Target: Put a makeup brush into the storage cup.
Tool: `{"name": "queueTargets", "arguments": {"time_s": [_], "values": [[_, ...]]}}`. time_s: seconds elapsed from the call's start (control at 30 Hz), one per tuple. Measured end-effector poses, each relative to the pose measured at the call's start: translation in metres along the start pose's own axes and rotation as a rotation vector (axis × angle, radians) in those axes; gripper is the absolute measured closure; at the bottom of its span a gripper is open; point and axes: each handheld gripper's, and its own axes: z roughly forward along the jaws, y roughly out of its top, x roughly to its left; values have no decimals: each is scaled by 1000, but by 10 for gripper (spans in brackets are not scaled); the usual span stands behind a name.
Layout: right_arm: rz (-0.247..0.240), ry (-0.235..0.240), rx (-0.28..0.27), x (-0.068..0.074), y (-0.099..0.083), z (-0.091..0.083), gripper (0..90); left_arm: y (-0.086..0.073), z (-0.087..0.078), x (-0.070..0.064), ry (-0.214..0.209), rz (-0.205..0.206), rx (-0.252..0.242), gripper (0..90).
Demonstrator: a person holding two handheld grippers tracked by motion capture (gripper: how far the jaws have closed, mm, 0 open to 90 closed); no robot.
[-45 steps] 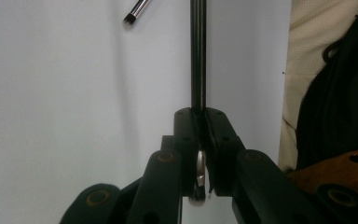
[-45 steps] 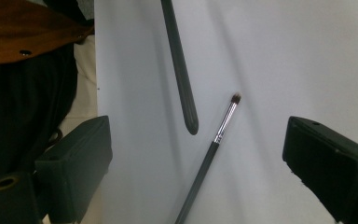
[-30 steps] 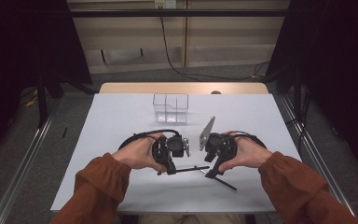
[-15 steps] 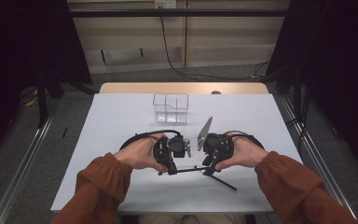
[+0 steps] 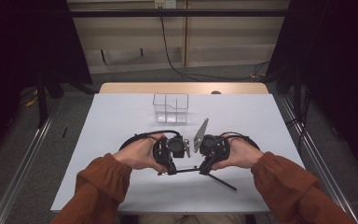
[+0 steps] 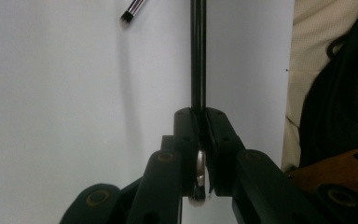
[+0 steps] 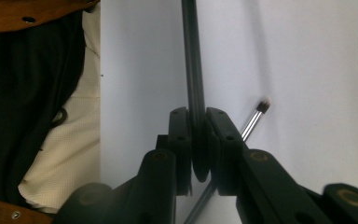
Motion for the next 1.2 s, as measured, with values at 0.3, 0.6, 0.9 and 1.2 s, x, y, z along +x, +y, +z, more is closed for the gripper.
{"name": "queueTargets", "arguments": {"time_s": [0.3, 0.6, 0.9, 1.2], "values": [[-1, 13, -4, 0, -2, 2, 836, 0, 2, 1, 5, 11, 3, 838], [19, 22, -7, -1, -4, 2, 840, -4, 2, 3, 2, 0, -29, 827], [21, 3, -28, -1, -5, 0, 841, -9, 4, 5, -3, -52, -101, 754], [22, 2, -38, -3, -8, 0, 841, -17, 9, 8, 32, -98, -168, 582]]}}
